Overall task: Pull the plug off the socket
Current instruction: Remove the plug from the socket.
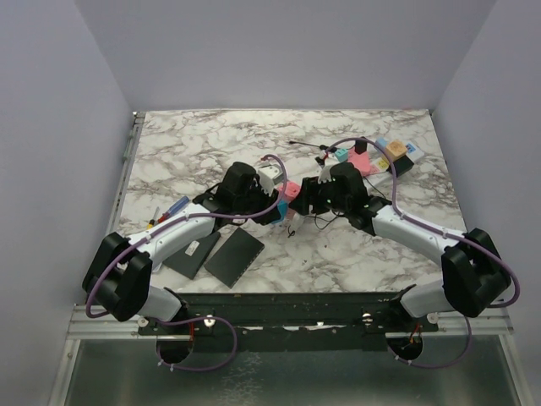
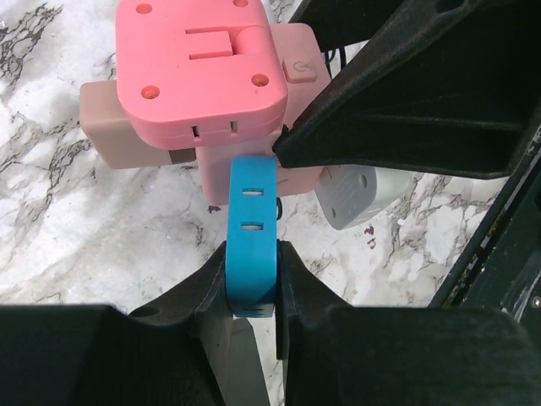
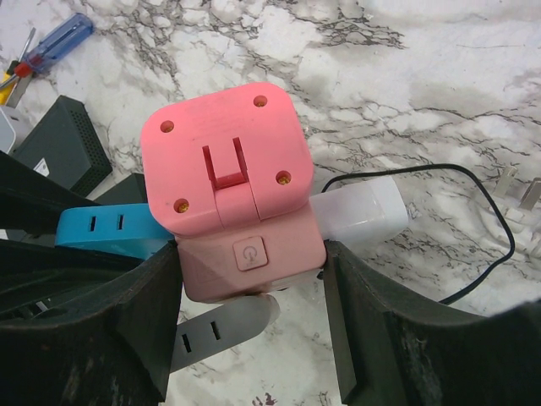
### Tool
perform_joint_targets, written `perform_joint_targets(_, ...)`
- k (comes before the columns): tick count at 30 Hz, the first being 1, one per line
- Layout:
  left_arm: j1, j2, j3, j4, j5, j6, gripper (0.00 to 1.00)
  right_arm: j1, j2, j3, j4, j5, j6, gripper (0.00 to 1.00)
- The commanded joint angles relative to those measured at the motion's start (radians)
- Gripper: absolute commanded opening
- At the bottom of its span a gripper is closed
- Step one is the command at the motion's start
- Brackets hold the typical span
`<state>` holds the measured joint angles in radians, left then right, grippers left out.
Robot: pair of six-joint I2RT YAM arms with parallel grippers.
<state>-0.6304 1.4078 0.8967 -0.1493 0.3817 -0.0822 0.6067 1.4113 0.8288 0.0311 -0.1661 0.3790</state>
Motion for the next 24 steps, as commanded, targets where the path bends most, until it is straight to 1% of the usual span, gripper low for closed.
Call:
perform_joint_targets(1,0.015,-0.038,0.043,0.009,0.075,0.01,0.0,-0.004,-0.041,-0.012,0.078,-0.079,-0.05,0.0)
perform_joint_targets(6,0.023,-0.044,0.043,0.004,0.059,0.009,0.0,-0.005,-0.049,-0.011,0.08,-0.061,-0.041,0.0)
perform_joint_targets(12,0.022,-0.052,0.035,0.013,0.004,-0.008,0.0,-0.005,-0.016,0.036,0.007,0.053,-0.006,0.0)
perform_joint_targets(15,0.021,-0.06,0.026,0.025,-0.011,-0.017,0.0,-0.005,0.006,0.044,-0.009,0.085,0.011,0.0)
perform_joint_targets(18,0.02,-0.068,0.011,0.048,-0.033,-0.038,0.0,-0.005,0.025,0.062,-0.029,0.152,0.043,0.0)
perform_joint_targets(21,0.015,-0.073,-0.003,0.077,-0.044,-0.065,0.0,-0.005,0.057,0.112,-0.11,0.212,0.077,0.0)
perform_joint_targets(24,0.01,-0.064,-0.007,0.091,-0.032,-0.078,0.0,-0.005,0.077,0.131,-0.101,0.197,0.086,0.0)
